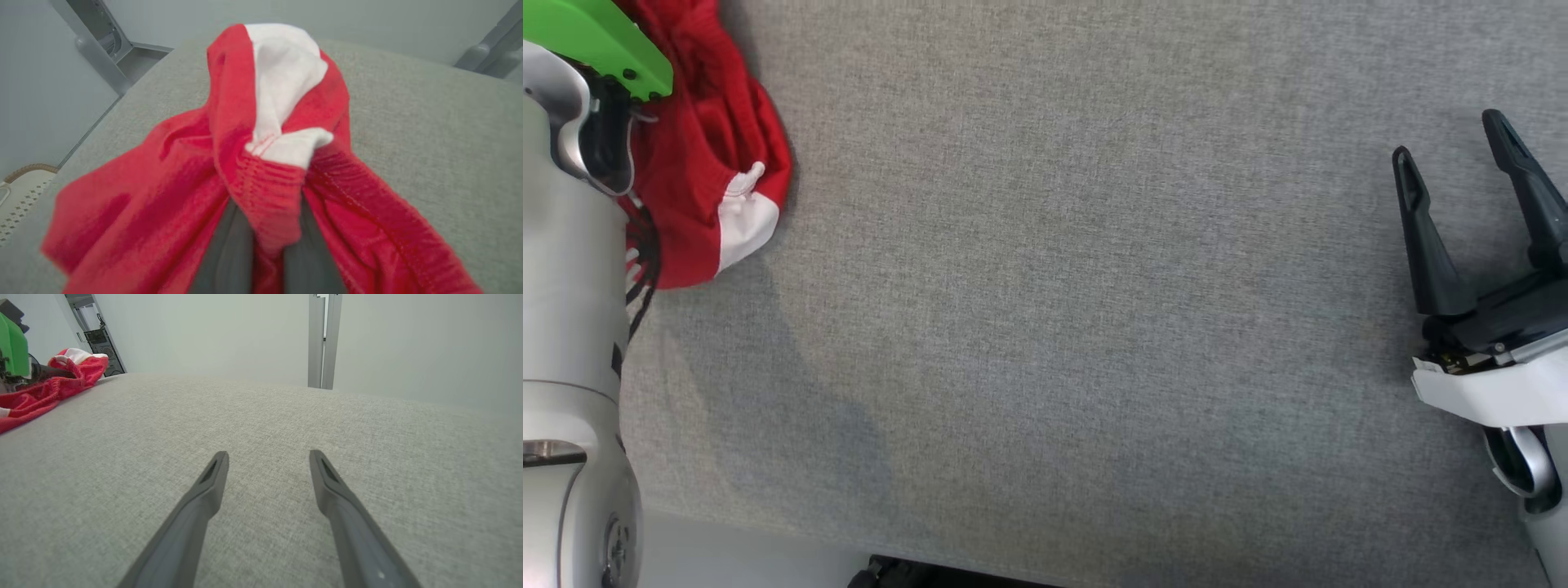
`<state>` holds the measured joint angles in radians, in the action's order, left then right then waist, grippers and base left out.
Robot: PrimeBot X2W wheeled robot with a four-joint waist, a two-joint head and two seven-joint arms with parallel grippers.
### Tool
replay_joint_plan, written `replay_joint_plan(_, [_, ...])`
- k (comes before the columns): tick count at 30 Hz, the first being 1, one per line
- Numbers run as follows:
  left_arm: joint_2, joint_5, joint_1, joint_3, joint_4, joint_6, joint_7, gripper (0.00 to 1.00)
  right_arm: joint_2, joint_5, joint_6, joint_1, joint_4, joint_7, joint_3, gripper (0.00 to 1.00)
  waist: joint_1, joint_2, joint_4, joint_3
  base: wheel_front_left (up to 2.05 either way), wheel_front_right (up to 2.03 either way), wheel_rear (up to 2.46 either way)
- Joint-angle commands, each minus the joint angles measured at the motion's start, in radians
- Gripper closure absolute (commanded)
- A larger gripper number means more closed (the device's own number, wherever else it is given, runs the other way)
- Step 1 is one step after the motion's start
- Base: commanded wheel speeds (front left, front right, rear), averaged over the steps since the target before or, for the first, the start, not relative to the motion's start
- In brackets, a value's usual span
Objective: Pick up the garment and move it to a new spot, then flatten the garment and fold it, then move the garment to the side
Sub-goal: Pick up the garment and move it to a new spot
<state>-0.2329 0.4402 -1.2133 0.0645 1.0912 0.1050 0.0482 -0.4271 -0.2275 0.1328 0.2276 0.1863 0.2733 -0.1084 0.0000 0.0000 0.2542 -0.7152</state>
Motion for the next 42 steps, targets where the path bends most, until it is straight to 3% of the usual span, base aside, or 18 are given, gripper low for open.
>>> replay_joint_plan(1, [-0.019,-0.011,0.002,0.014,-0.019,0.010,0.043,1.00,0.013,0.000,-0.004,-0.023,-0.057,-0.016,-0.012,0.00,0.0000,0.0000,-0.026,0.045,0.00,0.00,0.00])
replay_joint_plan(5, [-0.042,-0.039,0.031,0.080,-0.082,0.026,0.133,1.00,0.060,-0.006,-0.003,0.000,-0.062,-0.011,-0.024,0.00,0.0000,0.0000,-0.066,0.114,0.00,0.00,0.00])
replay_joint_plan(10, [-0.086,-0.024,0.104,0.223,-0.236,0.026,0.164,1.00,0.123,-0.011,-0.003,-0.005,-0.078,-0.009,-0.025,0.00,0.0000,0.0000,-0.136,0.214,0.00,0.00,0.00])
replay_joint_plan(15, [-0.154,0.045,0.191,0.328,-0.445,0.025,0.115,1.00,0.183,-0.014,-0.003,-0.028,-0.094,-0.009,-0.017,0.00,0.0000,0.0000,-0.229,0.305,0.00,0.00,0.00])
replay_joint_plan(22, [-0.244,0.104,0.288,0.402,-0.759,0.024,-0.002,1.00,0.237,-0.012,-0.003,-0.053,-0.101,-0.009,-0.003,0.00,0.0000,0.0000,-0.381,0.394,0.00,0.00,0.00])
replay_joint_plan(28, [-0.236,0.135,0.323,0.428,-0.954,0.015,-0.082,1.00,0.266,-0.012,-0.003,-0.078,-0.101,-0.009,0.025,0.00,0.0000,0.0000,-0.479,0.422,0.00,0.00,0.00])
replay_joint_plan(33, [-0.200,0.115,0.343,0.490,-1.043,0.014,-0.099,1.00,0.279,-0.015,-0.003,-0.085,-0.096,-0.009,0.026,0.00,0.0000,0.0000,-0.519,0.414,0.00,0.00,0.00])
replay_joint_plan(37, [-0.173,0.056,0.372,0.593,-1.026,0.019,-0.080,1.00,0.288,-0.019,-0.003,-0.079,-0.093,-0.009,0.026,0.00,0.0000,0.0000,-0.526,0.386,0.00,0.00,0.00])
replay_joint_plan(42, [-0.126,0.006,0.432,0.734,-0.887,0.024,-0.027,1.00,0.293,-0.026,-0.003,-0.050,-0.091,-0.009,0.013,0.00,0.0000,0.0000,-0.524,0.347,0.00,0.00,0.00])
